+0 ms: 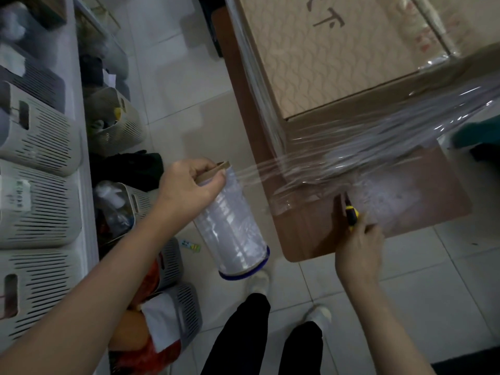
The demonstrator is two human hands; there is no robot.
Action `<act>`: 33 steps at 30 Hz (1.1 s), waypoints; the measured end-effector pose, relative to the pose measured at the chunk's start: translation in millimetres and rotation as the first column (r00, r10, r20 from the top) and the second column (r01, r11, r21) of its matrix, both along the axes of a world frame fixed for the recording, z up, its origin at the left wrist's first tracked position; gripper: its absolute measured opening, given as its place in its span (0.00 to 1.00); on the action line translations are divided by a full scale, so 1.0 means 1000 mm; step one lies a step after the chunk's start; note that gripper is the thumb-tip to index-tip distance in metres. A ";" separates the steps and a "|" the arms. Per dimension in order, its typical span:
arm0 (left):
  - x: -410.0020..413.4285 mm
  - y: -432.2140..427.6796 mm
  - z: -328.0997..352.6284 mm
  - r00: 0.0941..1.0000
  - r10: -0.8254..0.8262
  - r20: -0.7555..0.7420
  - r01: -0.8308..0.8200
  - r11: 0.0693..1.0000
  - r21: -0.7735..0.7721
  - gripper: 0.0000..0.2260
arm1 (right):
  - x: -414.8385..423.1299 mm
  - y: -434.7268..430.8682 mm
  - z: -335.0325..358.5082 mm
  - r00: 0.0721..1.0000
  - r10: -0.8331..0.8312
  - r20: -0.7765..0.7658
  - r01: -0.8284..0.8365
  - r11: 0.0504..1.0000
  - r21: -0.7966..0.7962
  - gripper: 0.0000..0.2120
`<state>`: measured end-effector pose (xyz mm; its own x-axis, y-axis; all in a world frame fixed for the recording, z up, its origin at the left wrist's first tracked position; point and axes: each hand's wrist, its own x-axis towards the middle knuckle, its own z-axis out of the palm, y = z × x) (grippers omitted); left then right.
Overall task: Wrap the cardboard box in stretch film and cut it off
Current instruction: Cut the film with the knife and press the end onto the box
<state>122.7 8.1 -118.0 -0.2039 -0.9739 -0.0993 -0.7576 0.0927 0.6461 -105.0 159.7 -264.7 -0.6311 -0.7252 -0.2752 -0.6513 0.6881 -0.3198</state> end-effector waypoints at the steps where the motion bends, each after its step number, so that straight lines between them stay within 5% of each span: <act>1: 0.000 0.000 0.001 1.000 0.002 -0.004 -0.002 1.000 0.001 0.08 | 0.000 -0.007 -0.007 1.000 0.009 -0.011 -0.009 1.000 0.016 0.28; 9: 0.004 0.001 0.009 0.998 0.014 -0.060 -0.015 1.000 -0.003 0.08 | 0.008 -0.025 -0.040 0.971 0.055 -0.233 -0.055 0.998 0.007 0.33; 10: 0.005 0.001 0.009 0.998 0.015 -0.065 -0.015 1.000 -0.003 0.08 | 0.008 -0.027 -0.037 0.978 0.061 -0.200 -0.068 0.997 -0.025 0.36; 12: 0.006 0.003 0.011 0.998 0.017 -0.066 -0.018 1.000 -0.004 0.08 | 0.017 -0.034 -0.018 0.983 0.063 0.170 -0.027 0.978 -0.206 0.40; 13: 0.006 0.003 0.012 0.998 0.020 -0.065 -0.020 1.000 -0.001 0.08 | 0.024 -0.038 -0.002 0.882 0.058 0.467 0.097 0.948 -0.302 0.37; 15: 0.005 0.005 0.013 0.997 0.020 -0.069 -0.019 1.000 0.011 0.08 | 0.042 -0.042 0.035 0.346 0.081 0.935 0.380 0.899 -0.218 0.30; 17: 0.005 0.007 0.015 0.997 0.012 -0.080 -0.010 1.000 0.025 0.08 | 0.057 -0.040 0.055 -0.189 0.125 0.974 0.369 0.928 -0.047 0.29; 18: 0.004 0.008 0.016 0.997 0.008 -0.083 -0.005 1.000 0.029 0.08 | 0.062 -0.039 0.061 -0.325 0.151 0.933 0.339 0.940 -0.034 0.29; 20: 0.003 0.010 0.017 0.996 0.001 -0.086 0.002 0.999 0.037 0.07 | 0.069 -0.040 0.073 -0.446 0.226 0.866 0.351 0.934 -0.063 0.32; 22: 0.002 0.012 0.016 0.996 -0.004 -0.091 0.007 0.999 0.036 0.07 | 0.076 -0.042 0.083 -0.428 0.281 0.859 0.415 0.905 -0.089 0.26; 25: 0.002 0.014 0.016 0.995 -0.010 -0.095 0.012 1.000 0.025 0.07 | 0.084 -0.043 0.098 -0.253 0.279 0.926 0.482 0.867 -0.129 0.09; 29: 0.001 0.020 0.016 0.995 -0.028 -0.095 0.029 0.999 0.017 0.08 | 0.091 -0.047 0.111 -0.156 0.283 0.946 0.548 0.822 -0.156 0.10; 33: 0.001 0.026 0.017 0.994 -0.002 -0.107 0.003 1.000 0.016 0.07 | 0.101 -0.051 0.118 -0.191 0.240 0.952 0.602 0.794 -0.080 0.12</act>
<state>124.0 33.6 -100.6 -0.2166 -0.9719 -0.0923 -0.6839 0.0836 0.7247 -4.3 109.1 -146.6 -0.1033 -0.8812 -0.4614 0.7867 0.2115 -0.5800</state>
